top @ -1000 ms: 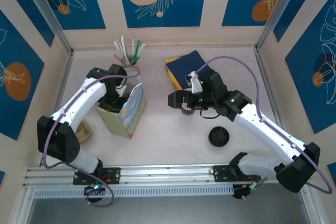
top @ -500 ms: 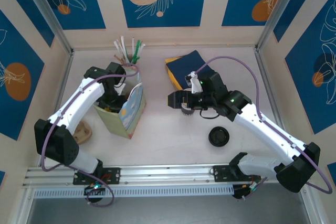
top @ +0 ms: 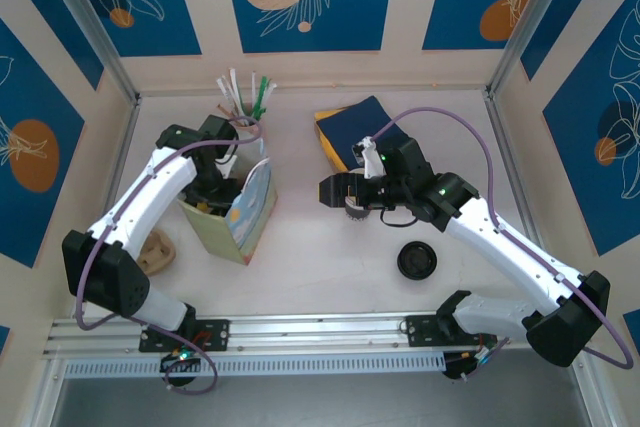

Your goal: Pack the takeout coffee

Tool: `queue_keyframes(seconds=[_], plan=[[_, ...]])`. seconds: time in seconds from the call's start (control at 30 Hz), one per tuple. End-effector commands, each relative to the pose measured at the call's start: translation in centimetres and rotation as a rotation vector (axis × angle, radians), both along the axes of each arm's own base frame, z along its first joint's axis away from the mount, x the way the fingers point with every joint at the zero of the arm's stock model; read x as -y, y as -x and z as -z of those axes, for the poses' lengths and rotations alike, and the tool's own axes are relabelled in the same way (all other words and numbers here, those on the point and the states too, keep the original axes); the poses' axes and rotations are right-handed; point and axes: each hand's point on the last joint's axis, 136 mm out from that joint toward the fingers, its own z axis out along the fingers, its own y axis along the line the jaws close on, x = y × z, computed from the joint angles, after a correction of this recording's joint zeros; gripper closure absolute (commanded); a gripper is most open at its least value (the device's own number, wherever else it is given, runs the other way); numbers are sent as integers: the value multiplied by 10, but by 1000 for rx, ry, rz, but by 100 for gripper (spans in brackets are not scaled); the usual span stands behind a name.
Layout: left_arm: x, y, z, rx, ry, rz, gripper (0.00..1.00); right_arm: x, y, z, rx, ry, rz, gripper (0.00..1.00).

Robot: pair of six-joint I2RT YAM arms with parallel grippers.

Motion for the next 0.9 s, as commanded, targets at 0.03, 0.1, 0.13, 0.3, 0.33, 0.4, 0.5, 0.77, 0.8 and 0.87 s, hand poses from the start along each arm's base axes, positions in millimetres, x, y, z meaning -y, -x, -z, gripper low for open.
queue_keyframes(seconds=[0.03, 0.1, 0.13, 0.3, 0.33, 0.4, 0.5, 0.77, 0.8, 0.87], plan=[[-9, 4, -14, 19, -11, -32, 15, -5, 3, -5, -3, -20, -19, 1], [-10, 4, -14, 20, -11, -32, 15, -5, 3, -5, -3, -20, -19, 1], [-9, 4, -14, 18, -12, -29, 15, -5, 3, -5, -4, -19, -19, 1], [-8, 3, -15, 22, -6, -33, 15, -5, 3, -5, -2, -19, -19, 1], [-8, 3, -15, 23, -6, -35, 15, -5, 3, -5, -1, -19, -20, 1], [-8, 2, -15, 26, -4, -34, 15, -5, 3, -5, 0, -18, -21, 1], [-8, 1, -15, 31, -5, -36, 15, -5, 3, -5, 0, -17, -21, 1], [-10, -5, -23, 87, -5, -52, 16, -6, 2, -4, -6, -18, -18, 1], [-9, -6, -23, 89, -4, -52, 16, -6, 2, -4, -5, -18, -18, 1], [-10, -7, -24, 99, -4, -57, 16, -6, 2, -4, -5, -19, -19, 1]])
